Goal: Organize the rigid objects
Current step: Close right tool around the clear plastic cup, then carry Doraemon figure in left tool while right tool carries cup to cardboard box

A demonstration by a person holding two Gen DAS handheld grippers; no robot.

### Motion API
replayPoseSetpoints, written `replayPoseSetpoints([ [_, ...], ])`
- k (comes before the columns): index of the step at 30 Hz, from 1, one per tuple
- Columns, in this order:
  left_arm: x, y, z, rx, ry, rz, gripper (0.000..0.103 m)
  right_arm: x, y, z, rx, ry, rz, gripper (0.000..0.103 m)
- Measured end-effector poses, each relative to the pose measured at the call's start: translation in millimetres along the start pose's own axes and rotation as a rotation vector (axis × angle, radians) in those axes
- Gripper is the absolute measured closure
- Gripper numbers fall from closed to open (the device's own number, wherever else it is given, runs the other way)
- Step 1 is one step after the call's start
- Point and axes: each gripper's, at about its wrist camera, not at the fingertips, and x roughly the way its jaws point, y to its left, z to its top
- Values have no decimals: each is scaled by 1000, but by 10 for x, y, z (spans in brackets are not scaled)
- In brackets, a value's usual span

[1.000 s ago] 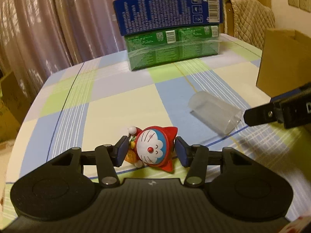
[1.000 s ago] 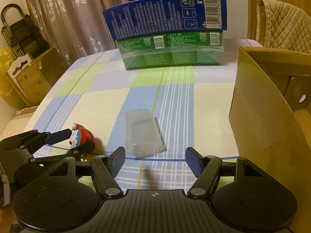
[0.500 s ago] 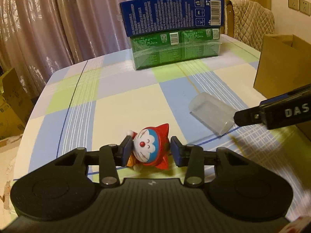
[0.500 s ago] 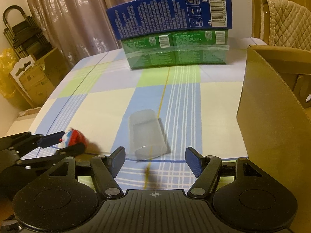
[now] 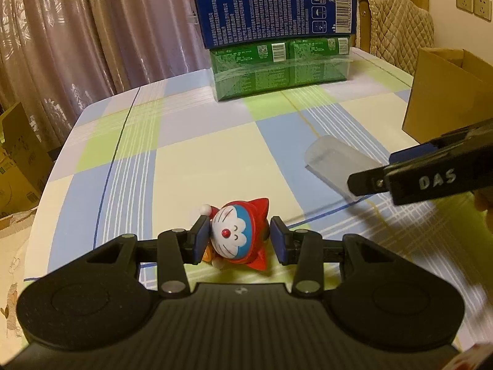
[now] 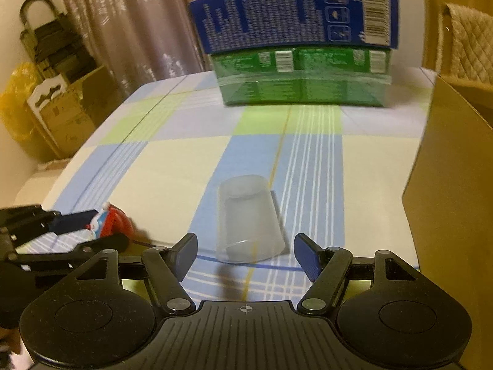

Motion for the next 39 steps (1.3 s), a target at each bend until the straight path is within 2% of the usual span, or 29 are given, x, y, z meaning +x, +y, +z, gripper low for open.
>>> replayPoseSetpoints([
  [7,-21,-56,-47,22,-4,-10,66,264,-45,-41,-42,-14,31,37],
  [8,-23,-69,-55,25,-4,-8,66,284,-36,-34,-57,-20,27,39],
  [10,-20,-93,-70,36,-6,-7,66,311,5,-33,-95,-24,22,53],
  [13,1,-136,-80,58,-9,7,66,326,96,-64,-169,-21,-12,53],
  [16,10,-186,-87,84,-9,22,65,325,105,-56,-141,-3,-17,53],
  [20,38,-266,-115,128,3,69,55,317,61,-30,-104,10,-16,53],
  [22,64,-276,-123,128,7,91,45,312,37,-14,-93,15,-21,53],
  [23,75,-282,-127,131,1,105,36,307,24,-10,-86,16,-21,53],
  [24,90,-284,-132,133,-8,120,32,302,12,-5,-79,19,-22,53],
  [29,178,-244,-142,85,-13,120,32,291,6,8,-70,20,-23,53],
  [33,254,-179,-157,26,14,122,49,287,9,22,-64,18,-18,53],
  [39,160,-84,-131,-44,6,112,64,222,5,61,-50,0,-4,53],
])
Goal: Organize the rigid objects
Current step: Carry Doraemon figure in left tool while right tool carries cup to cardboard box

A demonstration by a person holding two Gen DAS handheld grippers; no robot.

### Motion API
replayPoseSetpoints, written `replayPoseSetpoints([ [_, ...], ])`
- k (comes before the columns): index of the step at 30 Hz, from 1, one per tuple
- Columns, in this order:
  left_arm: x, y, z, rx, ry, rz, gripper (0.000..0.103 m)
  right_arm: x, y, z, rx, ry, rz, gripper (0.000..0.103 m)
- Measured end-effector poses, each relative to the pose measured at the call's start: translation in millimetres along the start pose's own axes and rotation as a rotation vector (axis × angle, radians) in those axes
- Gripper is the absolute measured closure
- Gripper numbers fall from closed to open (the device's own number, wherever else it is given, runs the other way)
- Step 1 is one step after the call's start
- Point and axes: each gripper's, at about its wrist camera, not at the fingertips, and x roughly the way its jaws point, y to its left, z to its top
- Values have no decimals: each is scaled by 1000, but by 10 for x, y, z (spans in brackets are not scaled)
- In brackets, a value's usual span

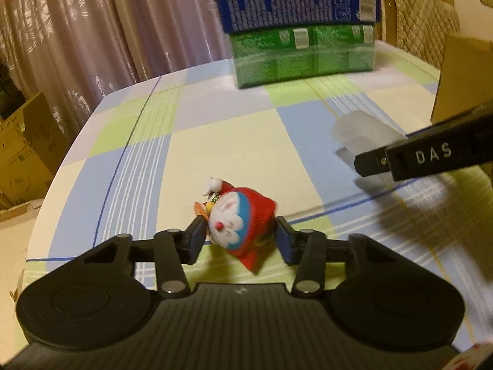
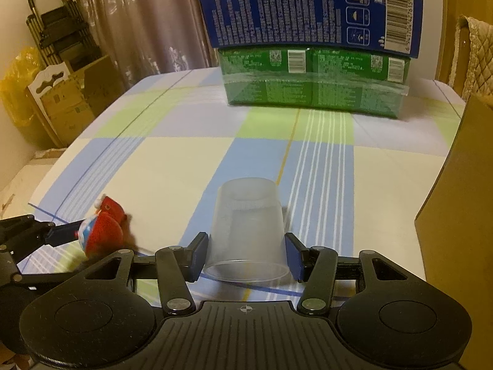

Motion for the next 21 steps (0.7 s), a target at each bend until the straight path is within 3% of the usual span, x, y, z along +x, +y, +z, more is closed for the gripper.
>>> replayPoseSetpoints([
  [9,-157,52,14,-62,-11,-39,64,-134,33,-5,-20,-12,1,53],
  [21,-545,-35,29,-96,-73,-85,64,-607,40,-83,21,-43,-13,53],
])
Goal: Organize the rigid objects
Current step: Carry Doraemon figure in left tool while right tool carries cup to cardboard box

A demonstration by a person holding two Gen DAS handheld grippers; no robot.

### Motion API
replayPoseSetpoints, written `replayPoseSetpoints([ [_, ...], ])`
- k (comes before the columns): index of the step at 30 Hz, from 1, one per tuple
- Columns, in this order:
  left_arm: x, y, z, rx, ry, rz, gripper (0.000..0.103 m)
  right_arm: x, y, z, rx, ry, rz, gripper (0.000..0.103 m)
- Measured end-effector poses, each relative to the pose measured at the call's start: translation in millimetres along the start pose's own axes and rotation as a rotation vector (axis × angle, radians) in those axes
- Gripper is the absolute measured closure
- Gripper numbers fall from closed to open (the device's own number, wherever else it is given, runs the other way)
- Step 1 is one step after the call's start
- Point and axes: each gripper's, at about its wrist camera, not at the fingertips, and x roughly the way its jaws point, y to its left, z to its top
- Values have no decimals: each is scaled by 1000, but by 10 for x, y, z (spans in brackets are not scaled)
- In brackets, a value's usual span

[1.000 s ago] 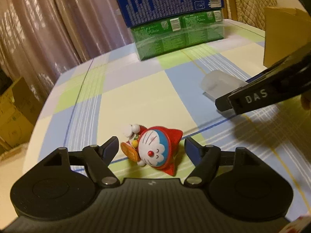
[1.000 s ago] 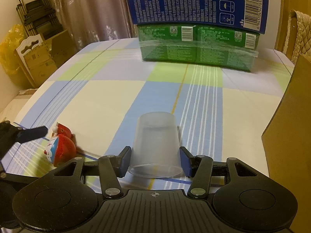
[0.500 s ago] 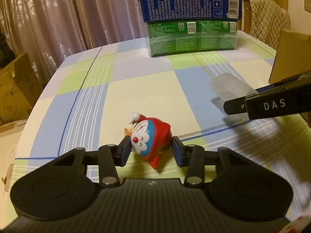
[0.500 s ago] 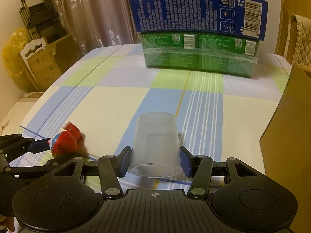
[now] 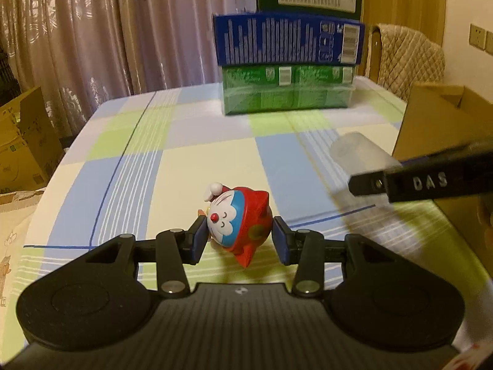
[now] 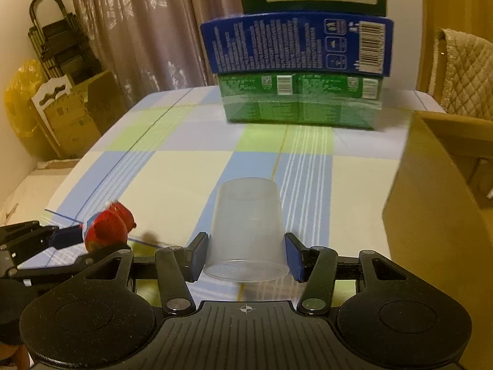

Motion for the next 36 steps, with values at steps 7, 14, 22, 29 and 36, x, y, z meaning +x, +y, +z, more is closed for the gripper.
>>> replayPoseSetpoints([
  [7,-343,-125,-113,-39,-9,-24,64,-448,175,-225,-16,-37,-3,53],
  [14,-817,-284,-263,-75,-28,-25,64,-928,316,-550,-28,-88,-40,53],
  [22,-1418,-352,-518,-136,-23,-14,64,-1485,386,-975,-6,-94,-44,53],
  [29,-1825,-548,-581,-139,-43,-31,64,-1965,380,-1194,17,-131,-62,53],
  [36,-2116,-767,-531,-137,-85,-64,64,-2410,319,-1268,38,-184,-88,53],
])
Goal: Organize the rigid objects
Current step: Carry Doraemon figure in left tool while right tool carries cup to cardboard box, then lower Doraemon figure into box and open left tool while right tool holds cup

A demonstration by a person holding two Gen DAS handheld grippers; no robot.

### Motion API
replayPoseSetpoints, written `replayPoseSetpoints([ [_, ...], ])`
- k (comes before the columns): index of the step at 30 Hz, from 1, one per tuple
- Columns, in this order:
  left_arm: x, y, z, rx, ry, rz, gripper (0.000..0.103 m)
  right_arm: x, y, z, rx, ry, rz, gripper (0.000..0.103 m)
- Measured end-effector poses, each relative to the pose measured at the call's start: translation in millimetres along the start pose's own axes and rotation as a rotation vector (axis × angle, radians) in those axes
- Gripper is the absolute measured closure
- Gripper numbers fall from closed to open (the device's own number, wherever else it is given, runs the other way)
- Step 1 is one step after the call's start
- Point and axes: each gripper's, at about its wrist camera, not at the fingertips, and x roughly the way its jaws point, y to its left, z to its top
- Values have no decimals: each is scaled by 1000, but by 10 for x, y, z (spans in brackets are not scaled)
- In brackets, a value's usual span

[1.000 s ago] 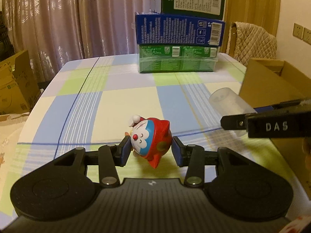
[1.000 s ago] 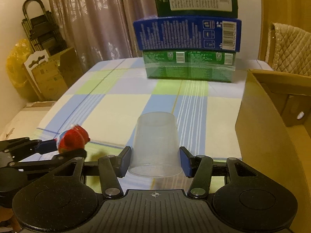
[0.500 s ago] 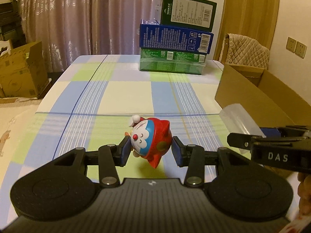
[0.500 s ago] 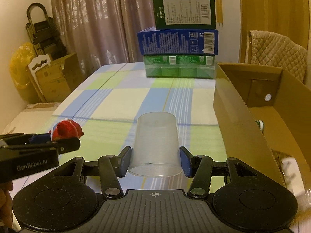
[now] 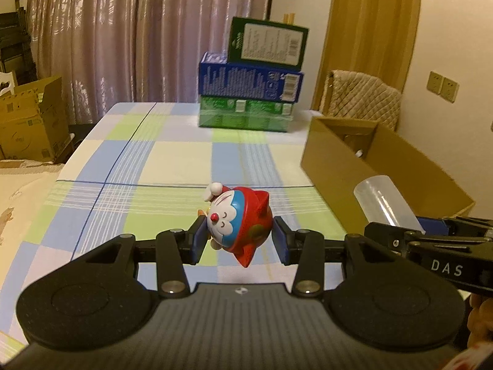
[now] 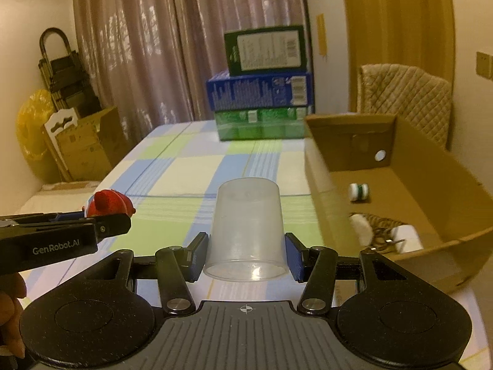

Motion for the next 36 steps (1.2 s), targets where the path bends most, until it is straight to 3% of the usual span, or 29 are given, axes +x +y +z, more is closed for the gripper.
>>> replayPoseSetpoints([
  [11,-179,-446,86,47,-37,-74,64,-489,-280,82,29,-68,-61,53],
  [22,-133,-1011,237,119,-51,-167,64,-802,-977,157,103,-111,-190,53],
  [36,373,-1873,406,211,-4,-298,64,-666,-1752,242,94,-85,-248,53],
])
